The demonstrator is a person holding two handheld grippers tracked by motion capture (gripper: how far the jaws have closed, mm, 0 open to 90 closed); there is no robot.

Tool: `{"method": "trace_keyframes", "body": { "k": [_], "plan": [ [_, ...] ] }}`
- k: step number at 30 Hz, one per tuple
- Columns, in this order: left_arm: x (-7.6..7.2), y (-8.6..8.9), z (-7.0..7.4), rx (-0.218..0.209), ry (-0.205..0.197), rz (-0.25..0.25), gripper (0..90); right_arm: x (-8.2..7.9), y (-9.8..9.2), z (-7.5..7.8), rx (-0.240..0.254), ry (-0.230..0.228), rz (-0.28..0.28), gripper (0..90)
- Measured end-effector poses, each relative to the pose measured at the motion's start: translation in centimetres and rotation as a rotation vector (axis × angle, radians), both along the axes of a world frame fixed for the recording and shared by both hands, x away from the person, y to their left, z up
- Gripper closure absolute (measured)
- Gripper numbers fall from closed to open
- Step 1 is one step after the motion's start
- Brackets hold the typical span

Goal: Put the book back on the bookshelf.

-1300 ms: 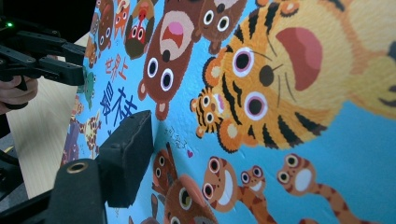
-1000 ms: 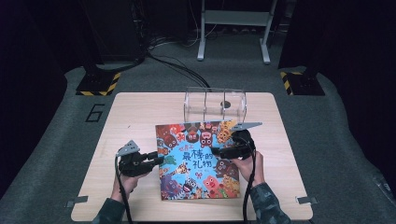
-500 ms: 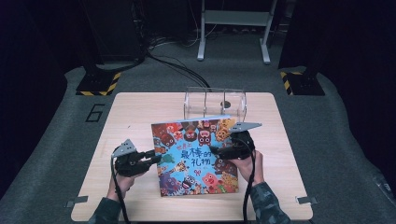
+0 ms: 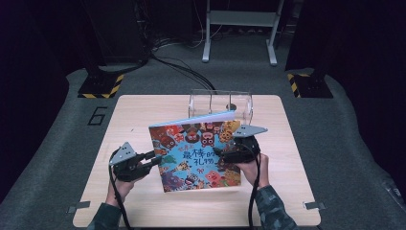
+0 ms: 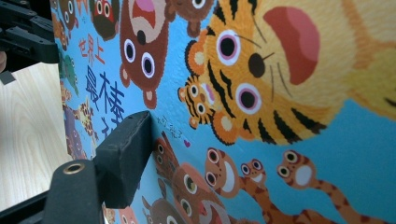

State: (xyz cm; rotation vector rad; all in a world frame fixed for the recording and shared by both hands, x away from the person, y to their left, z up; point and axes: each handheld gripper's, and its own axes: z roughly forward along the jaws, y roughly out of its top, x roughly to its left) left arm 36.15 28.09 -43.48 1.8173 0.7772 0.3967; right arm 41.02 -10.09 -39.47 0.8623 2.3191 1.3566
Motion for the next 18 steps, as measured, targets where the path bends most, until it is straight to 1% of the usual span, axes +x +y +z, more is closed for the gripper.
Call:
{"method": "trace_keyframes", "body": {
  "k": [1, 2, 4, 5, 6, 7, 8, 9, 10, 11, 12, 13, 14, 15, 16, 17, 18],
  "plan": [
    [0.1, 0.1, -0.1, -0.030, 0.005, -0.007, 65.6, -0.1, -0.1, 0.0, 0.003, -0.009, 0.008, 26.4],
    [0.1, 0.3, -0.1, -0.050, 0.016, -0.023, 65.6, -0.2, -0.2, -0.1, 0.005, -0.011, 0.015, 26.7],
    [0.2, 0.3, 0.0, -0.090, 0.022, -0.047, 65.7, -0.3, -0.3, -0.2, 0.012, -0.018, 0.025, 26.8],
    [0.2, 0.1, 0.1, -0.084, 0.014, -0.045, 66.2, -0.4, -0.4, -0.3, 0.015, -0.006, 0.022, 26.8],
    [0.2, -0.2, 0.3, -0.056, -0.001, -0.041, 66.3, -0.4, -0.4, -0.3, 0.015, -0.012, 0.026, 26.8],
    [0.2, -0.3, 0.6, -0.024, -0.002, -0.045, 65.8, -0.4, -0.5, -0.3, 0.016, -0.017, 0.025, 26.6],
    [0.2, -0.5, 0.6, -0.022, -0.017, -0.030, 65.6, -0.5, -0.5, -0.3, 0.012, -0.017, 0.018, 26.5],
    [0.1, -0.5, 0.7, -0.011, -0.013, -0.037, 65.5, -0.6, -0.5, -0.3, -0.003, -0.024, 0.006, 26.6],
    [0.0, -0.6, 0.8, -0.001, -0.026, -0.033, 65.5, -0.6, -0.5, -0.3, -0.023, -0.038, 0.000, 26.8],
    [-0.1, -0.7, 0.8, 0.004, -0.053, -0.025, 65.4, -0.6, -0.5, -0.3, -0.029, -0.035, -0.009, 26.8],
    [-0.2, -0.8, 0.9, -0.001, -0.061, -0.022, 65.3, -0.5, -0.6, -0.3, -0.028, -0.039, -0.010, 26.3],
    [-0.3, -0.7, 1.1, 0.009, -0.081, -0.022, 65.4, -0.5, -0.5, -0.3, -0.017, -0.038, -0.021, 26.3],
    [-0.5, -0.9, 1.2, 0.017, -0.113, -0.016, 65.4, -0.5, -0.6, -0.2, -0.009, -0.031, -0.024, 26.3],
    [-0.7, -1.0, 1.4, 0.023, -0.137, -0.016, 65.7, -0.4, -0.6, -0.2, -0.007, -0.038, -0.023, 26.4],
    [-0.8, -0.9, 1.5, 0.030, -0.146, -0.019, 66.5, -0.4, -0.7, -0.2, 0.001, -0.037, -0.036, 27.3],
    [-0.9, -0.9, 1.5, 0.033, -0.154, -0.023, 66.9, -0.4, -0.7, -0.2, 0.004, -0.039, -0.037, 28.4],
    [-0.9, -0.8, 1.5, 0.039, -0.146, -0.033, 67.5, -0.3, -0.8, -0.2, 0.010, -0.043, -0.039, 29.7]
  ]
}}
